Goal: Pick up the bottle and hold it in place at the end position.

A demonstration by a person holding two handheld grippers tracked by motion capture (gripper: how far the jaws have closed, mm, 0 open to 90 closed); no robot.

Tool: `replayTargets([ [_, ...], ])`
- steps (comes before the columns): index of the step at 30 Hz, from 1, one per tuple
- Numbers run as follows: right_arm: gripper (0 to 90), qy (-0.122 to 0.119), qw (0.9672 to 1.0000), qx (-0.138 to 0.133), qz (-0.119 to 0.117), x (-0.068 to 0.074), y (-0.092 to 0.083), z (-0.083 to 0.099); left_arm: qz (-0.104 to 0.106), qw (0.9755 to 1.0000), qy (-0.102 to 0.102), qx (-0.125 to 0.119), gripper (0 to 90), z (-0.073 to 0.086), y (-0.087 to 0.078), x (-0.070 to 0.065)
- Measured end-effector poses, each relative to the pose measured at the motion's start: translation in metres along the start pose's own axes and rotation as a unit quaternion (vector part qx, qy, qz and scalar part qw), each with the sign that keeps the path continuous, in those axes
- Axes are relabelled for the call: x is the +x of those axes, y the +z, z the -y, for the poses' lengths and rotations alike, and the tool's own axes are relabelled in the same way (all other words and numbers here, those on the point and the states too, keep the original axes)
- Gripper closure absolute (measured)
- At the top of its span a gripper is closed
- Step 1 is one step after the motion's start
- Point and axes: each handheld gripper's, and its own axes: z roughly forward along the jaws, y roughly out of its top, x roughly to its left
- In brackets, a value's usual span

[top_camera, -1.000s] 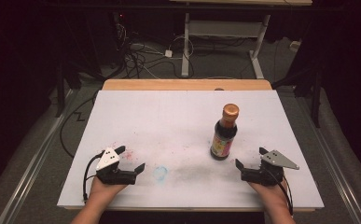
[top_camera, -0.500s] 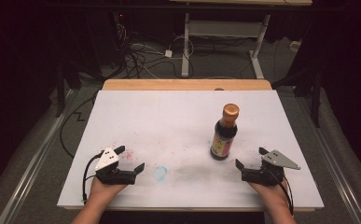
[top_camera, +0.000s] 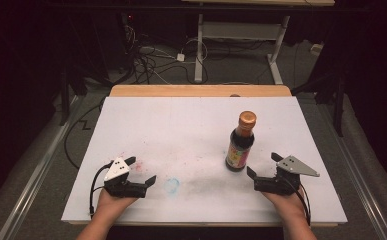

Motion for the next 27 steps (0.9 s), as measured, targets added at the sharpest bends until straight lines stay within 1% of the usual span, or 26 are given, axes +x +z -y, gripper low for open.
replayTargets([
  [2,0.2,-0.003,1.0,0.001,-0.001,0.002,0.002,-0.001,-0.001,1.0,0.001,0.0,0.0,0.0,0.0,0.0],
  [3,0.2,-0.008,0.9999,0.0,-0.01,0.005,0.005,-0.003,-0.001,1.0,0.0,0.001,0.0,0.0,0.0,0.0],
  [4,0.2,-0.01,0.9999,0.0,-0.012,0.006,0.006,-0.004,0.0,1.0,-0.001,0.001,0.0,0.0,0.0,0.0],
  [8,0.2,-0.008,0.9998,0.001,-0.019,0.01,0.011,-0.008,0.0,1.0,0.003,0.003,0.0,0.001,0.0,0.0],
  [9,1.4,-0.009,0.9996,0.0,-0.027,0.012,0.015,-0.011,-0.001,1.0,0.001,0.002,0.0,0.0,0.0,0.0],
  [11,4.1,-0.008,0.9994,0.002,-0.032,0.015,0.019,-0.014,0.0,1.0,0.0,0.002,0.0,0.0,0.0,0.0],
  [16,12.3,-0.011,0.9989,-0.01,-0.044,0.019,0.027,-0.025,-0.002,1.0,0.001,0.0,0.0,0.0,0.0,0.0],
  [17,13.3,-0.013,0.999,-0.011,-0.041,0.02,0.029,-0.027,-0.002,1.0,0.001,0.0,0.0,0.0,0.0,0.0],
  [18,15.9,-0.013,0.9989,-0.011,-0.044,0.021,0.031,-0.029,-0.002,1.0,0.001,0.0,0.0,0.0,0.0,0.0],
  [20,17.2,-0.01,0.9987,-0.012,-0.049,0.021,0.035,-0.032,-0.003,1.0,0.002,0.0,0.0,0.0,0.0,0.0],
  [27,23.2,-0.002,0.9985,-0.011,-0.053,0.021,0.044,-0.039,0.0,1.0,0.002,0.0,0.0,0.0,0.0,0.0],
])
